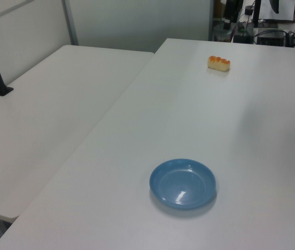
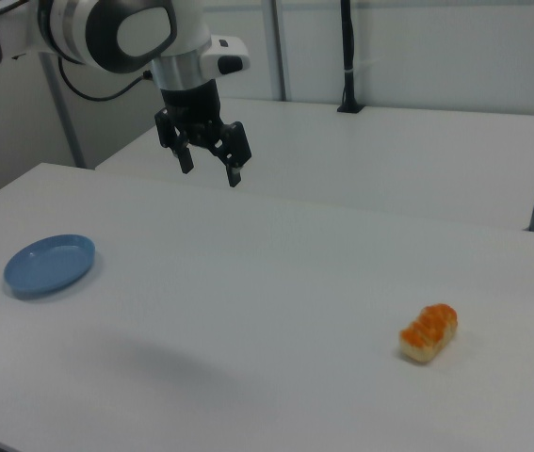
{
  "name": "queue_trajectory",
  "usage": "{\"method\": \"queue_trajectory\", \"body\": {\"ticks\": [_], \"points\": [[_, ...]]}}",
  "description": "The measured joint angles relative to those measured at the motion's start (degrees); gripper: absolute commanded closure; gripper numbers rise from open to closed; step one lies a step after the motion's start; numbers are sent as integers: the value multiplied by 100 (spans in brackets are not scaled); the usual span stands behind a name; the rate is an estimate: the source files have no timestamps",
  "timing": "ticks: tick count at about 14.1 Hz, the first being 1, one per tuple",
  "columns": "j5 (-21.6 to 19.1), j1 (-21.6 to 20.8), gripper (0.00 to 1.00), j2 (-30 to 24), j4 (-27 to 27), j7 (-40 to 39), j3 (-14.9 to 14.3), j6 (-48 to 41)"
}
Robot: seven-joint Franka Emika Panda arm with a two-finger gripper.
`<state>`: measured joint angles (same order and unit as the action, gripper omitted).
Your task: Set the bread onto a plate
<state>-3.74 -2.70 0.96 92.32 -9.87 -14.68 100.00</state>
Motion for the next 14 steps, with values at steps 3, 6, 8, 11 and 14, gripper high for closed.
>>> {"method": "queue_trajectory", "body": {"ticks": [3, 6, 8, 11, 14], "points": [[0, 84, 0, -1, -4, 0, -12, 0], [1, 182, 0, -3, -30, -2, -32, 0], [2, 221, 0, -5, -42, -2, -57, 1], [2, 379, 0, -5, -44, -1, -65, 1], [2, 639, 0, 89, -31, 1, -69, 205]]}}
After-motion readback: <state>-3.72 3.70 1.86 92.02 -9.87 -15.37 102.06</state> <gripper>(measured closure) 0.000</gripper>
